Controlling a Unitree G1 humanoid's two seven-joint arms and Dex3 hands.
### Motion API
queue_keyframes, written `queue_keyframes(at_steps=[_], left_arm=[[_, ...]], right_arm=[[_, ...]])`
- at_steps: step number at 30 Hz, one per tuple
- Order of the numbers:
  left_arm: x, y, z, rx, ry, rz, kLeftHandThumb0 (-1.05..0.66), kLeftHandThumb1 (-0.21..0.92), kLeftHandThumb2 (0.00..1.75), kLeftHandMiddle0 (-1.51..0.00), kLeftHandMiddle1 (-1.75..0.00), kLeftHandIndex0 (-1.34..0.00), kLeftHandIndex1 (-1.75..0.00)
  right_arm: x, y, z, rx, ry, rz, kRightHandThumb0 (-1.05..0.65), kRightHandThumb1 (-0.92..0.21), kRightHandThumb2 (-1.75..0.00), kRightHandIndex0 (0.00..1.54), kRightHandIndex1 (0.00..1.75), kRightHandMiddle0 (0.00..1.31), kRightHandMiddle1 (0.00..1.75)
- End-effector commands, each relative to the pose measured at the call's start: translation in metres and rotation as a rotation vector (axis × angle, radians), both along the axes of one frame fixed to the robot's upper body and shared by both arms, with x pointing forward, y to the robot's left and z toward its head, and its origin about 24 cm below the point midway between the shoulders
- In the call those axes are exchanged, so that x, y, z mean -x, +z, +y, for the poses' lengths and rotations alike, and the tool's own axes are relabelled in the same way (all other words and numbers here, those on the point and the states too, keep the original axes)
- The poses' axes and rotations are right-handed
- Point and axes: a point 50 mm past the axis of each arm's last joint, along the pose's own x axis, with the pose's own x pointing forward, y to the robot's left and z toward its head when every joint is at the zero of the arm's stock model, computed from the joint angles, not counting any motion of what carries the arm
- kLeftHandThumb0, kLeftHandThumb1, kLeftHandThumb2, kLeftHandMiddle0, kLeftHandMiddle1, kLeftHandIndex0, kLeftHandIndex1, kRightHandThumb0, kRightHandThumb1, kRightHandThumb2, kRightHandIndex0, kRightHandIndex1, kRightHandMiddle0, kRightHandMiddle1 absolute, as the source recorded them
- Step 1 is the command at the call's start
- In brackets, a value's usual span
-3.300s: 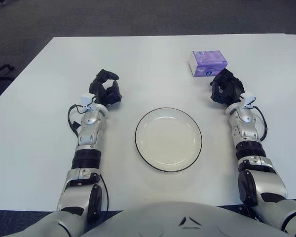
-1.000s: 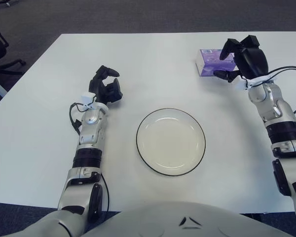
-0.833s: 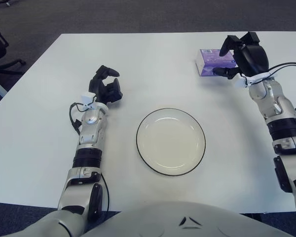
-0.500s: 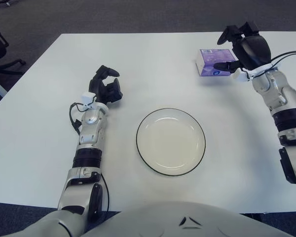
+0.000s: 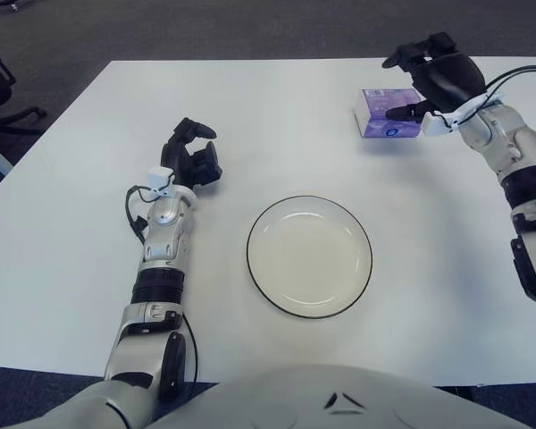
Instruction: Put the tissue paper into the plate.
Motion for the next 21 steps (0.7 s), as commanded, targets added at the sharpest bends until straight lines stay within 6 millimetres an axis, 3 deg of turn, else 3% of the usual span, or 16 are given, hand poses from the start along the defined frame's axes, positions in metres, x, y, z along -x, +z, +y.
queue_keyframes(at_steps=[1, 21], left_arm=[[0.048, -0.082, -0.014, 0.096, 0.015, 0.286, -0.45, 0.4, 1.22, -1.3, -1.75, -0.55, -1.75], [0.05, -0.081, -0.015, 0.105, 0.03, 0.287, -0.46, 0.37, 1.25, -1.31, -1.75, -0.57, -1.75]], right_arm=[[-0.006, 0.009, 0.006, 0.052, 0.021, -0.001, -0.95, -0.92, -0.61, 0.0, 0.43, 0.0, 0.81], [-0.02, -0.002, 0.014, 0.049, -0.028, 0.193, -1.01, -0.92, -0.64, 0.0, 0.18, 0.0, 0.53]])
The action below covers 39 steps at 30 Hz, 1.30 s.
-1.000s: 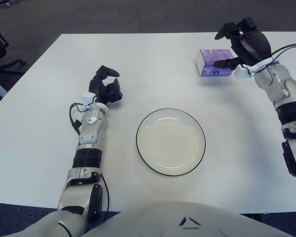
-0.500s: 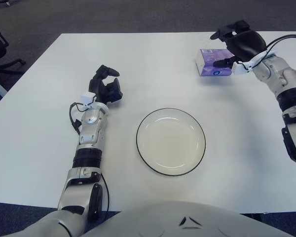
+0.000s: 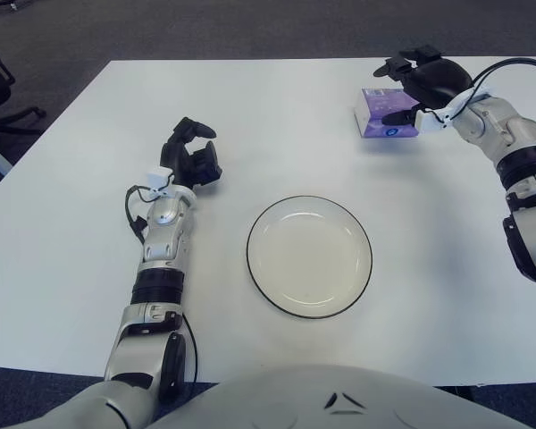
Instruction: Put the tissue paper into the plate.
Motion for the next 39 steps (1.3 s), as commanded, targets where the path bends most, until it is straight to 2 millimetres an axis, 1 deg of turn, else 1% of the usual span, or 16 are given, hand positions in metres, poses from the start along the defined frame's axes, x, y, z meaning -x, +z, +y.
queue_keyframes(at_steps=[1, 11, 18, 21, 25, 28, 39], left_arm=[[0.049, -0.083, -0.015, 0.109, 0.029, 0.296, -0.46, 0.37, 1.26, -1.31, -1.75, -0.58, -1.75], [0.05, -0.082, -0.013, 0.111, 0.036, 0.287, -0.46, 0.37, 1.25, -1.31, -1.75, -0.57, -1.75], [0.051, -0.082, -0.012, 0.111, 0.04, 0.284, -0.46, 0.37, 1.25, -1.31, -1.75, -0.57, -1.75], [0.051, -0.081, -0.012, 0.111, 0.04, 0.281, -0.46, 0.37, 1.26, -1.32, -1.75, -0.58, -1.75], [0.052, -0.081, -0.011, 0.11, 0.044, 0.275, -0.46, 0.36, 1.26, -1.32, -1.75, -0.58, -1.75], [0.053, -0.081, -0.011, 0.109, 0.048, 0.271, -0.46, 0.36, 1.26, -1.32, -1.75, -0.58, -1.75], [0.054, -0.079, -0.01, 0.102, 0.059, 0.262, -0.47, 0.35, 1.27, -1.33, -1.75, -0.58, -1.75]], right_arm=[[-0.006, 0.006, 0.007, -0.012, -0.023, 0.024, -1.01, -0.92, -0.64, 0.0, 0.18, 0.0, 0.53], [-0.009, 0.0, 0.007, -0.03, -0.062, 0.051, -1.01, -0.92, -0.65, 0.0, 0.16, 0.0, 0.5], [-0.011, -0.005, 0.005, -0.042, -0.099, 0.068, -1.04, -0.92, -0.68, 0.01, 0.16, 0.0, 0.45], [-0.011, -0.007, 0.004, -0.047, -0.116, 0.073, -1.05, -0.92, -0.69, 0.0, 0.14, 0.0, 0.43], [-0.013, -0.01, 0.002, -0.058, -0.149, 0.097, -1.05, -0.92, -0.7, 0.0, 0.05, 0.0, 0.37], [-0.013, -0.011, 0.001, -0.054, -0.163, 0.108, -1.05, -0.92, -0.71, 0.0, 0.02, 0.0, 0.34], [-0.01, -0.02, -0.004, -0.01, -0.169, 0.149, -1.04, -0.92, -0.75, 0.0, 0.0, 0.0, 0.26]])
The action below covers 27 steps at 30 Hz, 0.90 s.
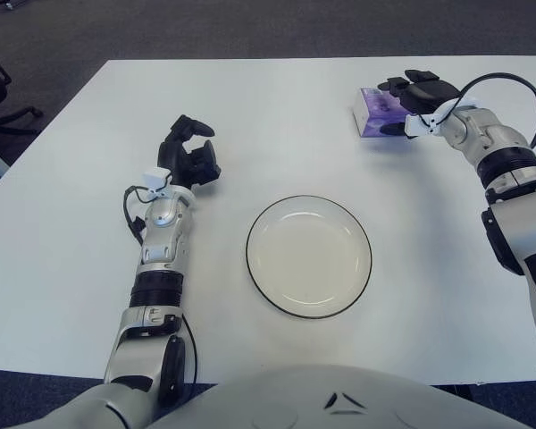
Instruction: Put the tissue paper into the plate.
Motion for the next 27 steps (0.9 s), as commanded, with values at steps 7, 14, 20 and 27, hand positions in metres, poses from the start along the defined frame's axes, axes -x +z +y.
queue_keyframes(at_steps=[7, 14, 20, 27], left_arm=[[0.051, -0.084, -0.012, 0.109, 0.05, 0.289, -0.47, 0.35, 1.27, -1.33, -1.75, -0.58, -1.75], [0.051, -0.083, -0.012, 0.1, 0.052, 0.289, -0.47, 0.35, 1.27, -1.33, -1.75, -0.59, -1.75], [0.051, -0.082, -0.011, 0.094, 0.055, 0.287, -0.47, 0.34, 1.29, -1.33, -1.75, -0.6, -1.75], [0.051, -0.081, -0.012, 0.099, 0.061, 0.286, -0.48, 0.32, 1.31, -1.34, -1.75, -0.61, -1.75]], right_arm=[[0.003, -0.001, 0.0, -0.006, 0.046, 0.059, -1.0, -0.92, -0.7, 0.0, 0.0, 0.0, 0.22], [0.012, -0.004, -0.004, -0.035, 0.129, 0.113, -0.97, -0.92, -0.65, 0.0, 0.0, 0.0, 0.17], [0.019, -0.004, -0.009, -0.05, 0.17, 0.136, -0.94, -0.92, -0.63, 0.0, 0.0, 0.0, 0.11], [0.031, -0.006, -0.015, -0.066, 0.234, 0.154, -0.89, -0.92, -0.62, 0.0, 0.0, 0.0, 0.07]])
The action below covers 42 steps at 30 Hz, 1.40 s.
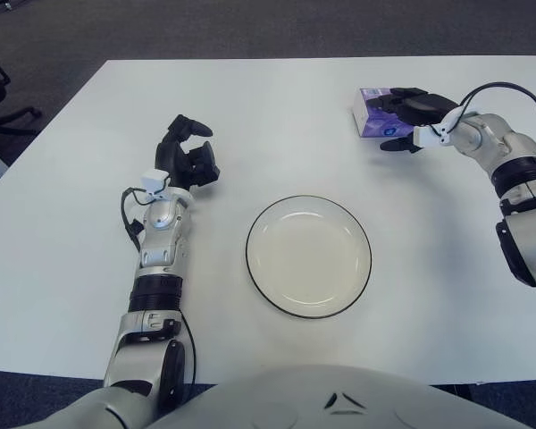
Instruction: Put the tissue paper into the plate.
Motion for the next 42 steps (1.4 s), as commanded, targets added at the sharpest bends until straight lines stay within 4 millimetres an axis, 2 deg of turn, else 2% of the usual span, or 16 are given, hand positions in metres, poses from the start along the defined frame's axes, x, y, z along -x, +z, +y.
queue_keyframes(at_steps=[1, 15, 23, 34, 42], left_arm=[[0.045, -0.082, -0.013, 0.106, 0.042, 0.297, -0.48, 0.32, 1.31, -1.34, -1.75, -0.61, -1.75], [0.045, -0.081, -0.013, 0.102, 0.044, 0.291, -0.48, 0.33, 1.31, -1.33, -1.75, -0.61, -1.75], [0.045, -0.081, -0.013, 0.106, 0.039, 0.288, -0.48, 0.32, 1.31, -1.34, -1.75, -0.61, -1.75], [0.046, -0.08, -0.013, 0.108, 0.042, 0.295, -0.48, 0.32, 1.32, -1.33, -1.75, -0.61, -1.75], [0.046, -0.08, -0.014, 0.105, 0.04, 0.297, -0.48, 0.32, 1.32, -1.33, -1.75, -0.62, -1.75]], right_arm=[[0.012, 0.002, -0.009, -0.024, 0.047, 0.013, -0.88, -0.92, -0.61, 0.01, 0.01, 0.0, 0.08], [0.043, 0.004, -0.016, -0.069, 0.11, 0.022, -0.75, -0.92, -0.55, 0.07, 0.04, 0.0, 0.22], [0.057, 0.013, -0.017, -0.081, 0.101, 0.018, -0.71, -0.91, -0.52, 0.07, 0.04, 0.0, 0.25], [0.064, 0.019, -0.019, -0.073, 0.067, 0.028, -0.68, -0.92, -0.53, 0.05, 0.03, 0.0, 0.26], [0.065, 0.017, -0.028, -0.102, 0.018, -0.008, -0.7, -0.92, -0.54, 0.08, 0.04, 0.0, 0.34]])
